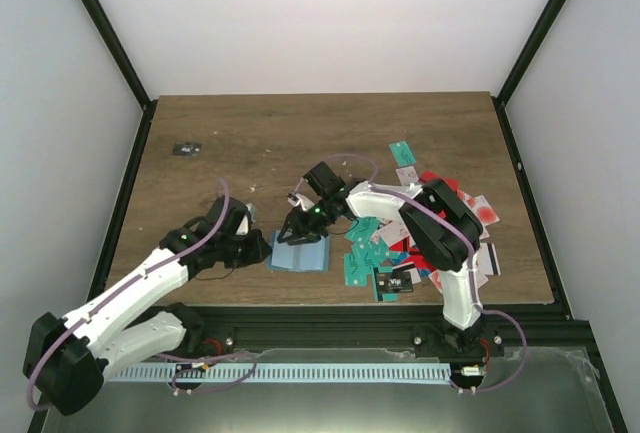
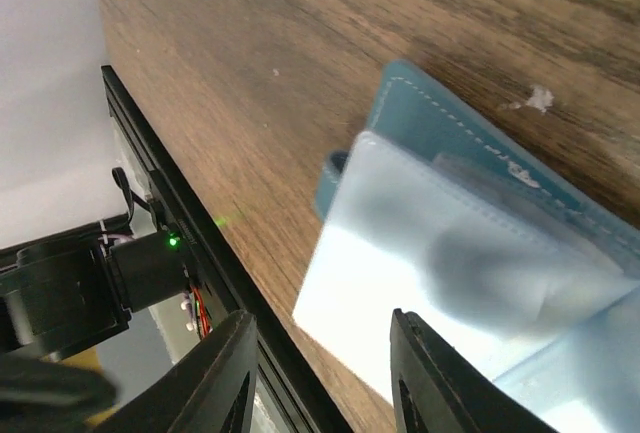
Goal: Put the credit cards into the card holder
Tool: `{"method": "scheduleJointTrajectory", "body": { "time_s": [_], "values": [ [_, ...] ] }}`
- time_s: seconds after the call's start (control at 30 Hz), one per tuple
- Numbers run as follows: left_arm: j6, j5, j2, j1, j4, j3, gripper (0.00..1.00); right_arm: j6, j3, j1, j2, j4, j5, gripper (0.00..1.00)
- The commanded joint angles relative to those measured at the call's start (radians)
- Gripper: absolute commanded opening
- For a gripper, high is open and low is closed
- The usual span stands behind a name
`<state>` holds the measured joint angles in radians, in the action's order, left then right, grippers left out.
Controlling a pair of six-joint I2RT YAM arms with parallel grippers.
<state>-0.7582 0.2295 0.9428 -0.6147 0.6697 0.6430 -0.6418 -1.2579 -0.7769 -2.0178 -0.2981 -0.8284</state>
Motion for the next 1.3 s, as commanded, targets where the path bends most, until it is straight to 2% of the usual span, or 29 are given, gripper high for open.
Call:
{"method": "scheduleJointTrajectory", "body": {
  "time_s": [0.0, 0.17, 0.43, 0.6, 0.9, 1.03, 1.1, 1.27],
  "values": [
    [0.048, 0.029, 0.069, 0.007, -0.015, -0.007, 0.16, 0.059, -0.042, -0.007, 0.103, -0.067, 0.063, 0.39],
    [0.118, 0.032, 0.177, 0.007, -0.034, 0.033, 0.26, 0.085, 0.031, -0.007, 0.199, -0.115, 0.152, 0.39],
    [0.162, 0.053, 0.233, -0.003, -0.032, 0.138, 0.29, 0.098, 0.15, 0.006, 0.42, -0.252, 0.388, 0.38],
    [0.156, 0.062, 0.283, -0.072, -0.065, 0.199, 0.27, 0.031, 0.232, 0.027, 0.578, -0.364, 0.55, 0.41],
    [0.085, 0.034, 0.457, -0.296, -0.178, 0.31, 0.27, -0.186, 0.374, 0.048, 0.816, -0.609, 0.713, 0.58],
    [0.068, 0.048, 0.583, -0.367, -0.229, 0.385, 0.26, -0.269, 0.456, 0.092, 0.902, -0.704, 0.777, 0.9],
    [0.066, 0.059, 0.65, -0.393, -0.244, 0.432, 0.26, -0.282, 0.5, 0.127, 0.942, -0.719, 0.751, 0.99],
    [0.042, 0.085, 0.813, -0.444, -0.243, 0.581, 0.27, -0.297, 0.596, 0.173, 1.023, -0.724, 0.659, 1.0]
  ]
}}
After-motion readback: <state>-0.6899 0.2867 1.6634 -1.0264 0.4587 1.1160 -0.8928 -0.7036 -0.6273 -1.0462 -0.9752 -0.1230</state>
